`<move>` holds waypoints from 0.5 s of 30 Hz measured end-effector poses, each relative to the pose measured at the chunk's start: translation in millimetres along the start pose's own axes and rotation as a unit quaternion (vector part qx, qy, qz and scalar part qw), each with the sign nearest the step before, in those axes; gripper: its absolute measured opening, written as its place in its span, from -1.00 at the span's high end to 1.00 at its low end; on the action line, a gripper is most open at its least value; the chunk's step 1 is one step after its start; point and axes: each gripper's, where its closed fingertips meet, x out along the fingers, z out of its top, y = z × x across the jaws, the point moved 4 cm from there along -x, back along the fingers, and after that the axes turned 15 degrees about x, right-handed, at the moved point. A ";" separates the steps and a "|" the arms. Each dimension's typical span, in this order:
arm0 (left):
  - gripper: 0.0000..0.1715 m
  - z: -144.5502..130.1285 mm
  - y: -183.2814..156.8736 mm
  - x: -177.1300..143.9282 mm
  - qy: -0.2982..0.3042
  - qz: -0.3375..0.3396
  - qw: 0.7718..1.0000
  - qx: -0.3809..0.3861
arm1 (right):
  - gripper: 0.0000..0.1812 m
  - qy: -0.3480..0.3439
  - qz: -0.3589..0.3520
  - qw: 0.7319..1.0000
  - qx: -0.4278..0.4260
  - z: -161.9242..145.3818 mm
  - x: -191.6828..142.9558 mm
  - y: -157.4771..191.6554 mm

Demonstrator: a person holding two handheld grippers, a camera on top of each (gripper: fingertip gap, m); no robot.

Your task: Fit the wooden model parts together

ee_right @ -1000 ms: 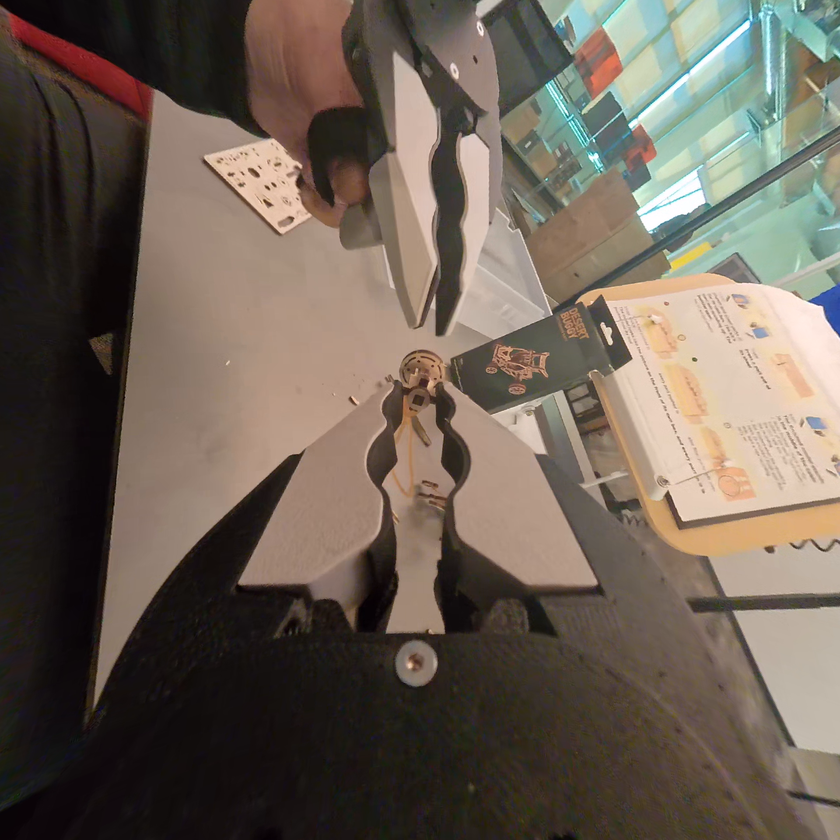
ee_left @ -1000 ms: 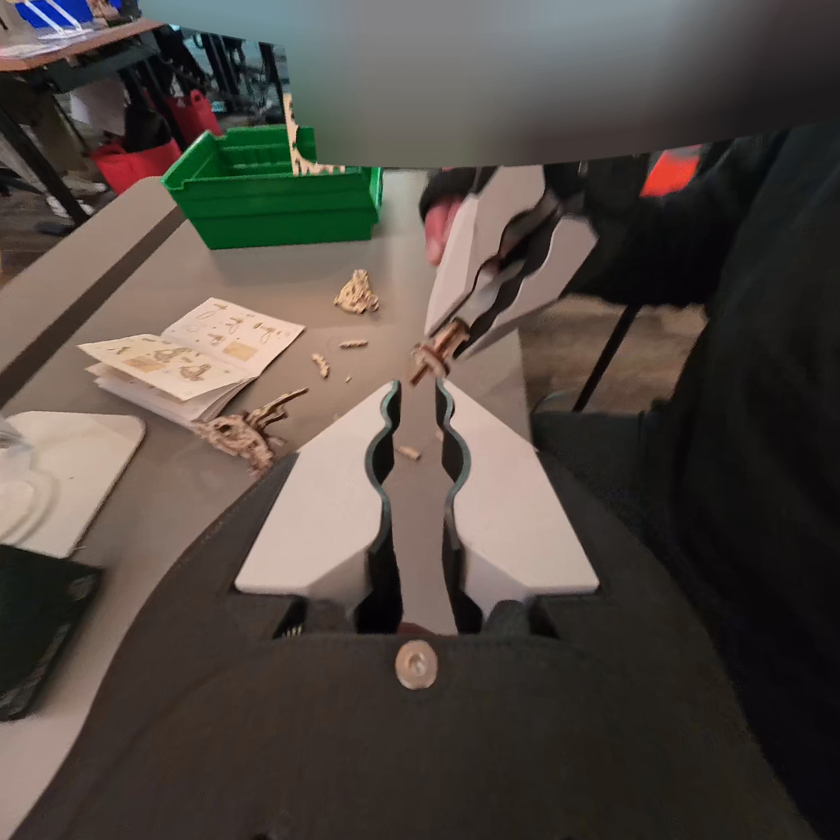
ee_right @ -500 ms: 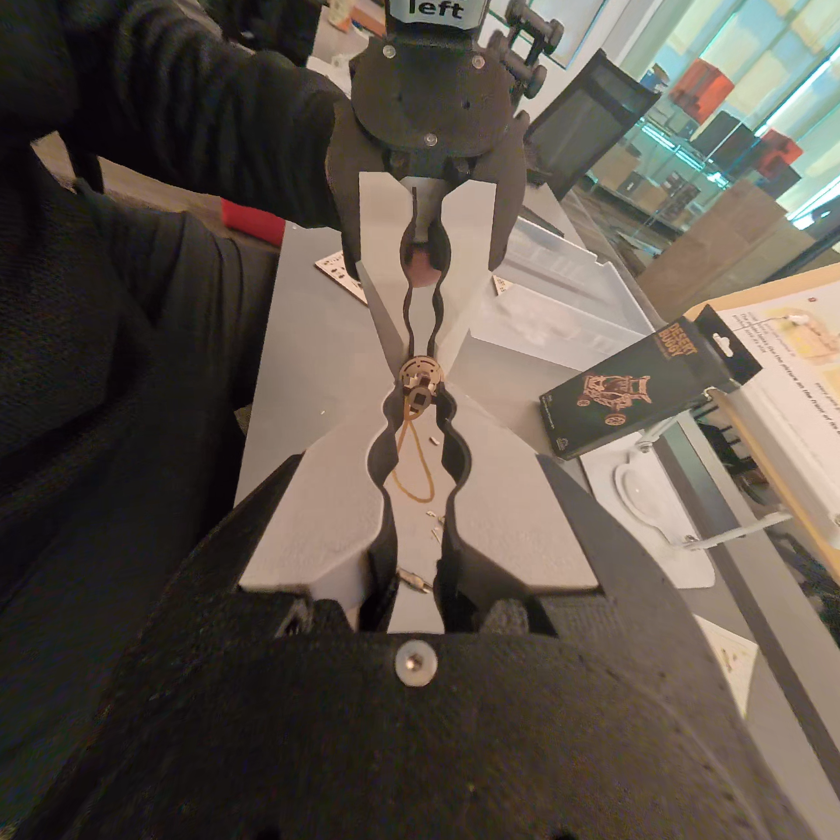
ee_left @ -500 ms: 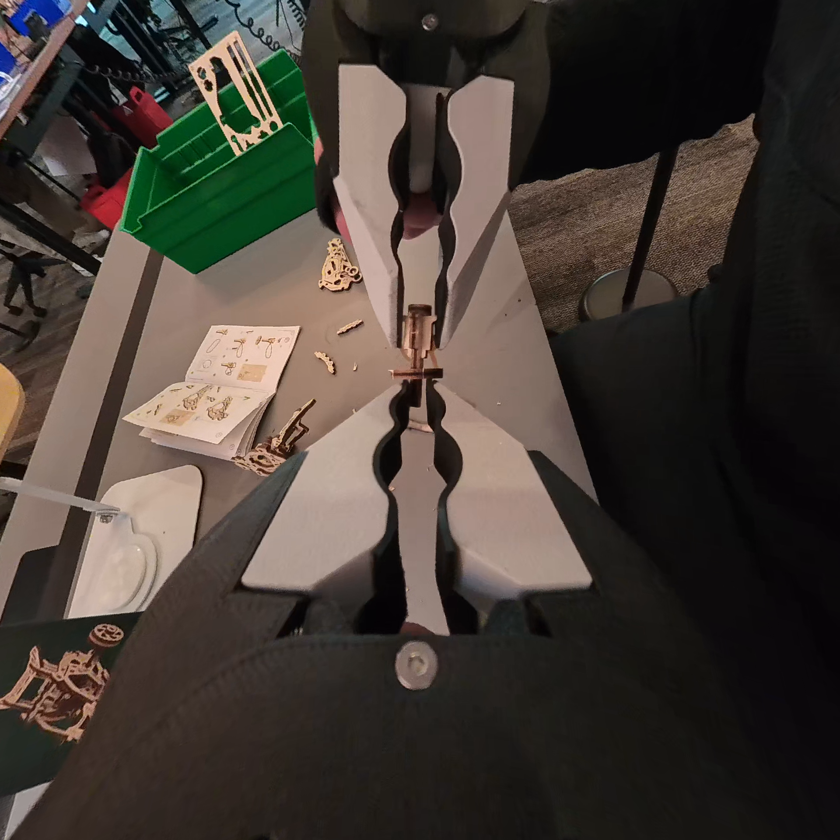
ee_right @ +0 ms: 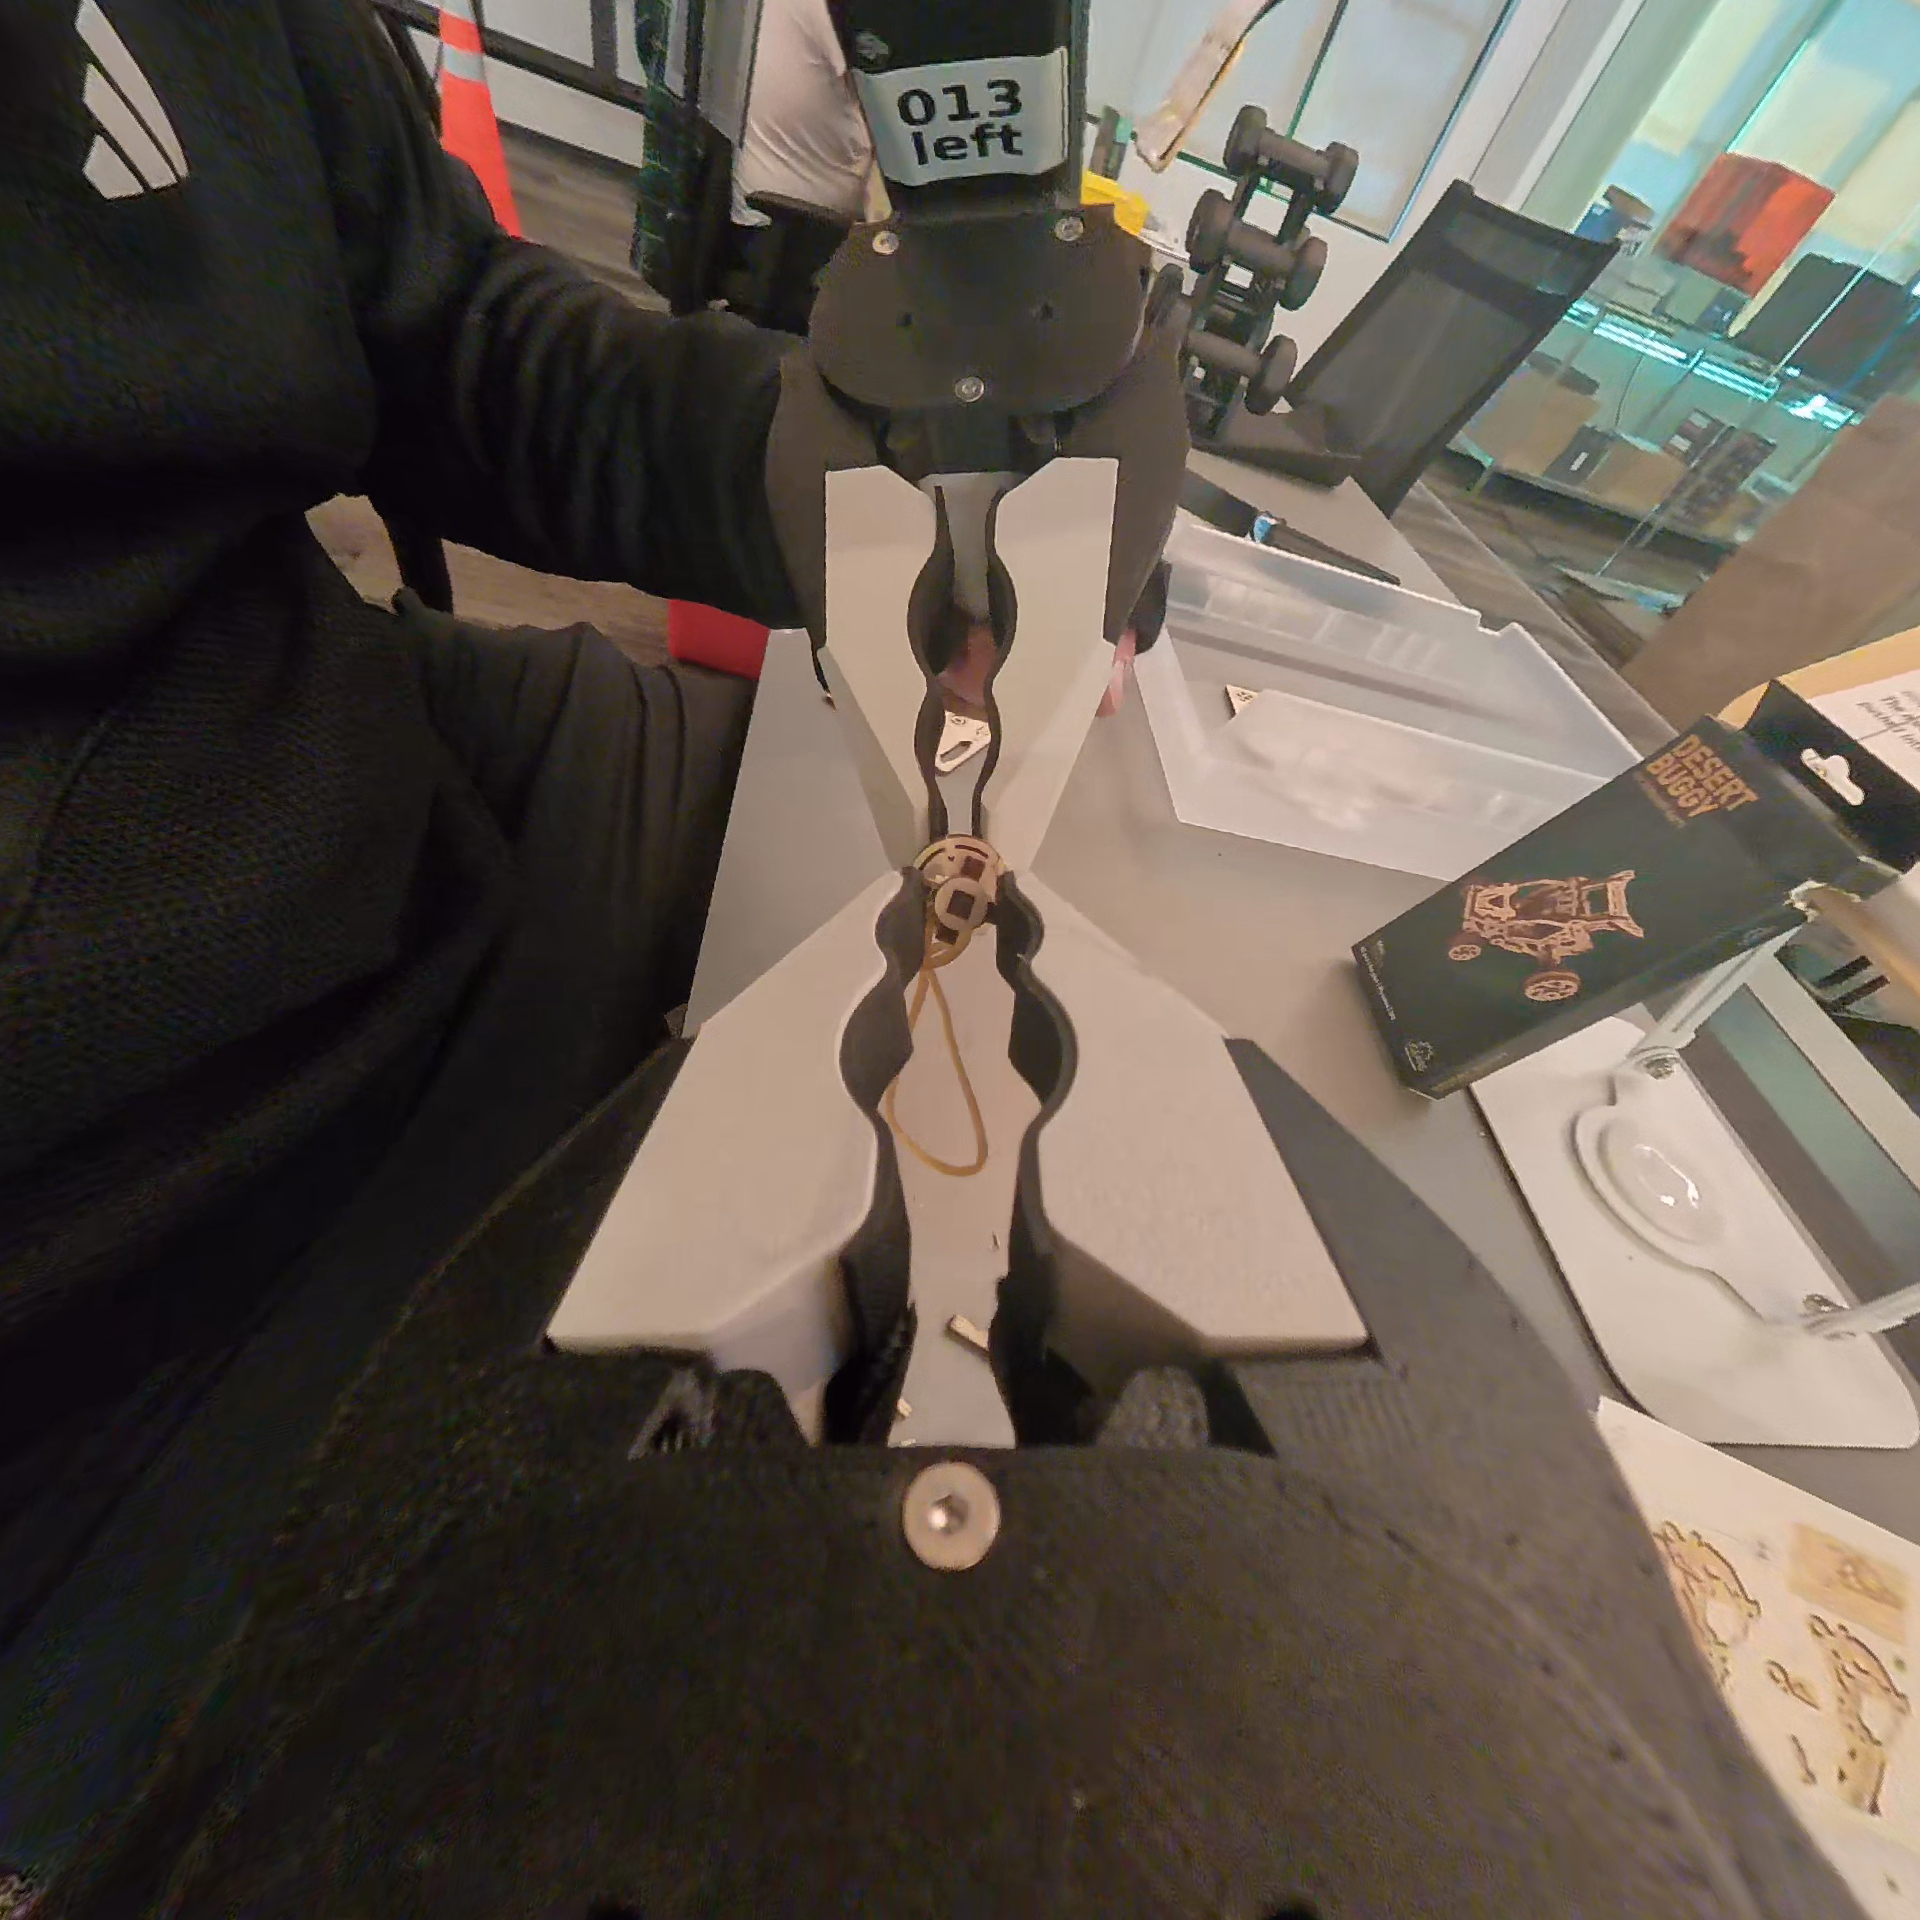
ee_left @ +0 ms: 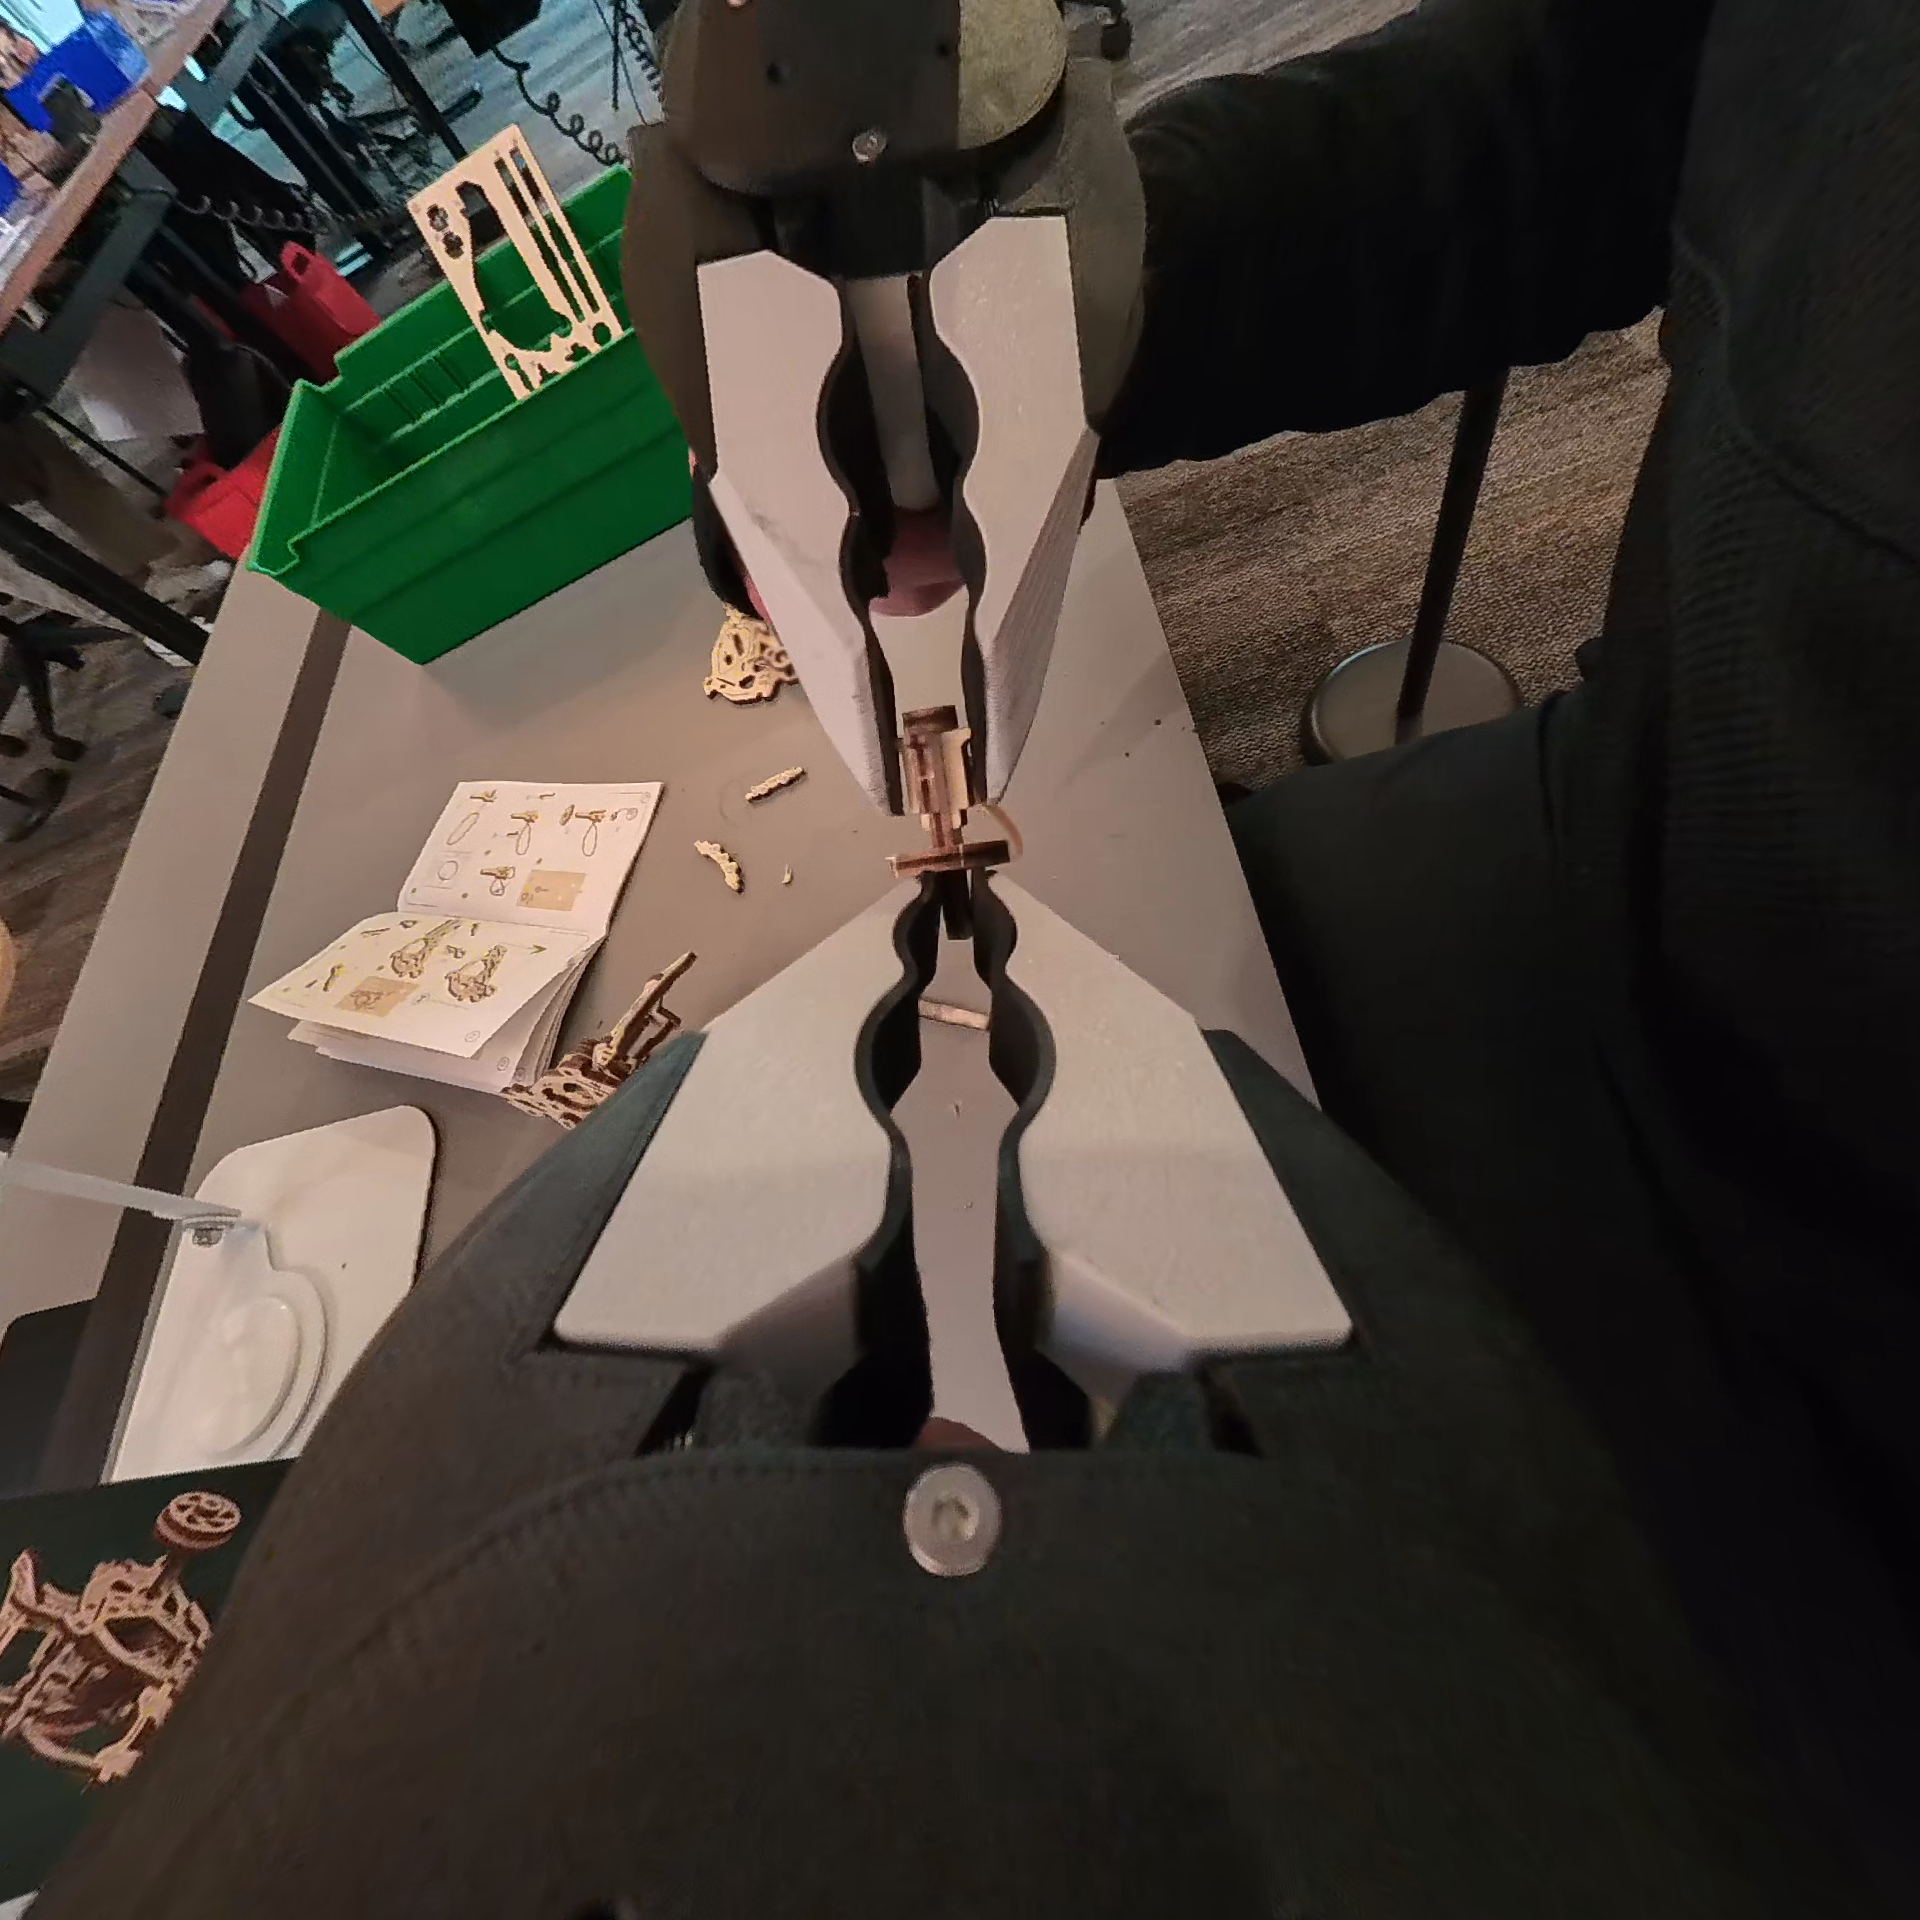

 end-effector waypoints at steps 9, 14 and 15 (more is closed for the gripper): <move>0.97 2.7 0.8 3.7 -0.003 0.001 1.000 -0.019 | 0.88 -0.008 0.002 1.000 0.015 -0.6 -3.4 -1.4; 0.96 -2.3 1.8 6.9 0.002 -0.027 0.997 -0.073 | 0.87 -0.018 0.019 0.997 0.072 -7.1 -2.8 -6.6; 0.95 -0.6 4.9 5.7 -0.011 -0.026 0.996 -0.088 | 0.87 -0.040 0.032 0.993 0.107 -5.6 -4.3 -9.2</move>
